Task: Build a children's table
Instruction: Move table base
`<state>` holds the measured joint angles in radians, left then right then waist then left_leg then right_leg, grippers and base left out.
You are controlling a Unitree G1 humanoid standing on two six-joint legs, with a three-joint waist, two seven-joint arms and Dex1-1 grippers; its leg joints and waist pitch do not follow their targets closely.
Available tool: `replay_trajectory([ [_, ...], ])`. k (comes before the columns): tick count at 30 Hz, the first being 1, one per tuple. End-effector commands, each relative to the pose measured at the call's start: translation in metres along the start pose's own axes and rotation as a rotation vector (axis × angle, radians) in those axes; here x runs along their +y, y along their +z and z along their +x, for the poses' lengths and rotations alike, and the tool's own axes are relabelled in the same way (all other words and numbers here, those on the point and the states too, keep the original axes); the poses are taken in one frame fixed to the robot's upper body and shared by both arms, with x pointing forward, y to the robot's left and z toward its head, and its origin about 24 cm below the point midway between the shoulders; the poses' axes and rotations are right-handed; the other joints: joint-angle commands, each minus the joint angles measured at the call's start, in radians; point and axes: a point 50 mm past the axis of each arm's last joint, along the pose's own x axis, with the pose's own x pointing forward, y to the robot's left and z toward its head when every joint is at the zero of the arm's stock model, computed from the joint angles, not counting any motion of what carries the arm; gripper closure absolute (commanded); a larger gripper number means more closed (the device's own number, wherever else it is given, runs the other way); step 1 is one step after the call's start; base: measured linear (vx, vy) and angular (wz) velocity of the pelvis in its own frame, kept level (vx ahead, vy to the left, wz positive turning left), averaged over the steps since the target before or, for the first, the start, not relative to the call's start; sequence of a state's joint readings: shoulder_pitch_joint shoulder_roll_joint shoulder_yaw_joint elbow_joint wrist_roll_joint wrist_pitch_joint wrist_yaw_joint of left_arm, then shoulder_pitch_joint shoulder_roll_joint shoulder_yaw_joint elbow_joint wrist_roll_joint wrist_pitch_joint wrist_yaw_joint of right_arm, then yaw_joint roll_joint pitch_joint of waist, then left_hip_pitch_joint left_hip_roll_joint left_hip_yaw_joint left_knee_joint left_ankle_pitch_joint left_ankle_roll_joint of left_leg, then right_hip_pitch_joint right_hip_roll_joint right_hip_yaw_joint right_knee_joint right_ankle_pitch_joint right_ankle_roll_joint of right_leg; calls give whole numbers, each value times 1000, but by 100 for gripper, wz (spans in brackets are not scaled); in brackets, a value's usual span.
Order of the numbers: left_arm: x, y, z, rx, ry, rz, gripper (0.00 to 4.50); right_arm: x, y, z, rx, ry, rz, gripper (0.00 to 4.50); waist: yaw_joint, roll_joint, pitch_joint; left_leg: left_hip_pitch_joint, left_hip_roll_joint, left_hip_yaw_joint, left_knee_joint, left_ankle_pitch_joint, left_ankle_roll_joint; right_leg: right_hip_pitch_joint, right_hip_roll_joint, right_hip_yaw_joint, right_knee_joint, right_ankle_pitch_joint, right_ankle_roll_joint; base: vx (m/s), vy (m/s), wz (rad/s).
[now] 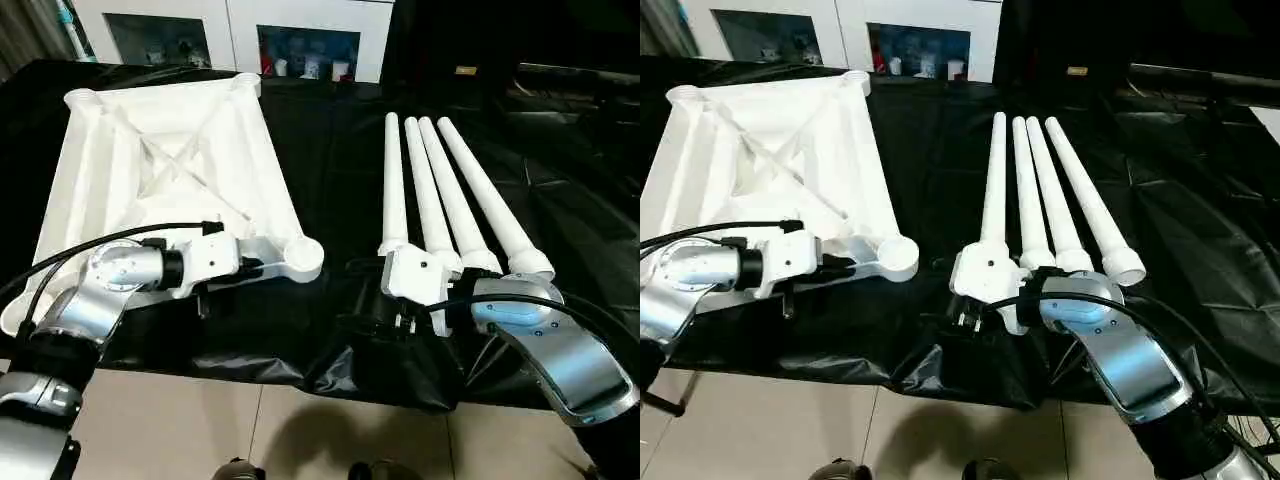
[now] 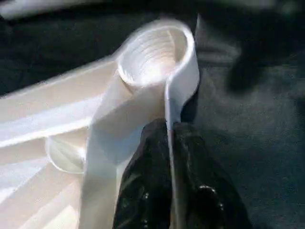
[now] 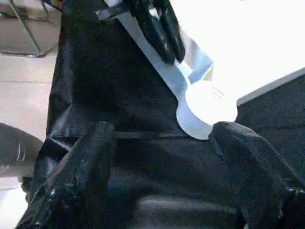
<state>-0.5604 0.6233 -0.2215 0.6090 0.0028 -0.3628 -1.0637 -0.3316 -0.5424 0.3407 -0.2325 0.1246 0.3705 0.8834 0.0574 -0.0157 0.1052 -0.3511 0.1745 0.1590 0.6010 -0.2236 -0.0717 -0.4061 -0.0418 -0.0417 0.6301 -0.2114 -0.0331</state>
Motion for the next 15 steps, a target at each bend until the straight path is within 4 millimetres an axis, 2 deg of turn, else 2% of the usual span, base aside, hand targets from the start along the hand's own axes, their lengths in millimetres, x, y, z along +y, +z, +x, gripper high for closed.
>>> replay_trajectory([
  [1,9,10,-9,-54,51,11,373,-2,4,-3,-28,-21,21,100,1,12,-66,2,56,-12,-69,-38,39,67,-98,63,-52,98,-274,0,0,0],
  [3,13,18,-15,-128,107,-21,351,-2,6,-4,-56,-30,44,100,2,10,-67,1,57,-11,-69,-52,35,69,-103,64,-55,62,-274,0,0,0],
  [6,13,24,-21,-205,144,-78,332,-1,9,-5,-91,-39,77,100,2,9,-67,-1,57,-11,-68,-29,34,68,-99,63,-51,72,-274,0,0,0],
  [10,14,29,-27,-323,242,-231,332,-2,13,-8,-143,-73,128,100,0,11,-70,-1,55,-8,-67,-28,32,67,-96,63,-50,64,-276,0,0,0],
  [13,23,34,-33,-425,495,-390,332,-12,14,-12,-203,-269,194,100,1,12,-71,-3,54,-8,-65,-27,29,67,-95,62,-53,63,-282,0,0,0],
  [14,20,37,-33,-481,657,-490,325,-24,9,-15,-225,-462,274,82,0,7,-74,-1,55,-7,-64,-26,21,66,-93,61,-53,49,-282,0,0,0],
  [15,17,37,-32,-498,716,-556,325,-27,6,-17,-229,-544,309,82,0,6,-74,-4,58,-9,-64,-23,16,68,-97,62,-51,54,-288,0,0,0],
])
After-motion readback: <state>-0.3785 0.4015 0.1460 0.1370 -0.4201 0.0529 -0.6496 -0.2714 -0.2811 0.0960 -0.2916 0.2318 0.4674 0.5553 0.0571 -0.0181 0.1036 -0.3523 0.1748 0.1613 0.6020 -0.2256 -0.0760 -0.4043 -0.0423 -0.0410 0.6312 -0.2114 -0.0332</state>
